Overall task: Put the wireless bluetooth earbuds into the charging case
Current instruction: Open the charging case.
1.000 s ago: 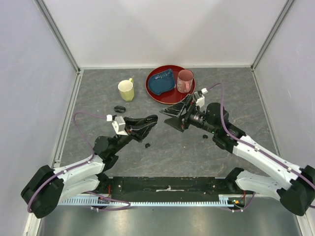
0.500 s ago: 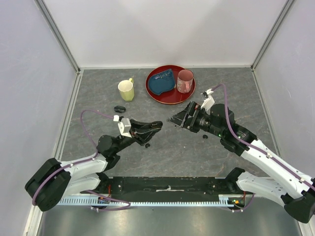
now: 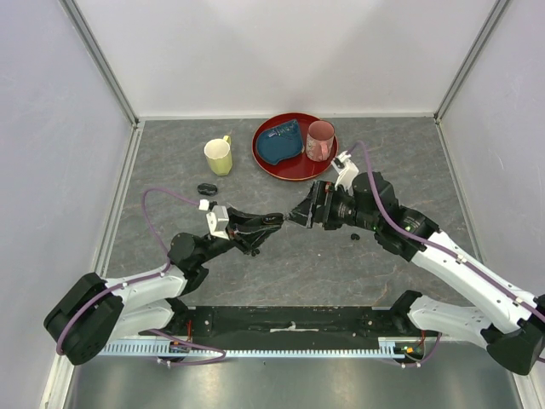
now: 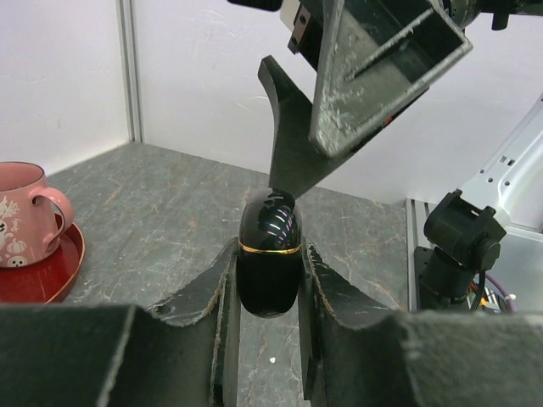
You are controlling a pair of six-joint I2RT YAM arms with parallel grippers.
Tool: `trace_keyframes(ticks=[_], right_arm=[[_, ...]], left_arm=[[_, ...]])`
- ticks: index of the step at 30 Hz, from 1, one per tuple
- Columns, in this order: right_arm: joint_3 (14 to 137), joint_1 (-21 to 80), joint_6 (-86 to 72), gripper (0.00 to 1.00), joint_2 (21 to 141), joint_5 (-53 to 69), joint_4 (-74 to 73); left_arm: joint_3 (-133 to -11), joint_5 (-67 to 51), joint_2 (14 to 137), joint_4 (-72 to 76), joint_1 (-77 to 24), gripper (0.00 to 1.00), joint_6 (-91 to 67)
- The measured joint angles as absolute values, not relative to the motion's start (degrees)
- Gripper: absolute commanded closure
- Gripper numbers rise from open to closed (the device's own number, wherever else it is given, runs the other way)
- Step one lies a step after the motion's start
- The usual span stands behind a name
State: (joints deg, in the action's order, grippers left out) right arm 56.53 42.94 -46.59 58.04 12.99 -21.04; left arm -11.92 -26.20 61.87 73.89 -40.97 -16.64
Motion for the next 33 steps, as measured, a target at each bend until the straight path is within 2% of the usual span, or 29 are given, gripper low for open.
trace_keyframes(ticks=[33], right_arm=[[58.08, 46.33, -46.09, 0.02, 60.62, 15.49, -20.58]], left_arm=[[-14.39, -30.61, 56.90, 72.84, -40.60, 0.98, -16.64]])
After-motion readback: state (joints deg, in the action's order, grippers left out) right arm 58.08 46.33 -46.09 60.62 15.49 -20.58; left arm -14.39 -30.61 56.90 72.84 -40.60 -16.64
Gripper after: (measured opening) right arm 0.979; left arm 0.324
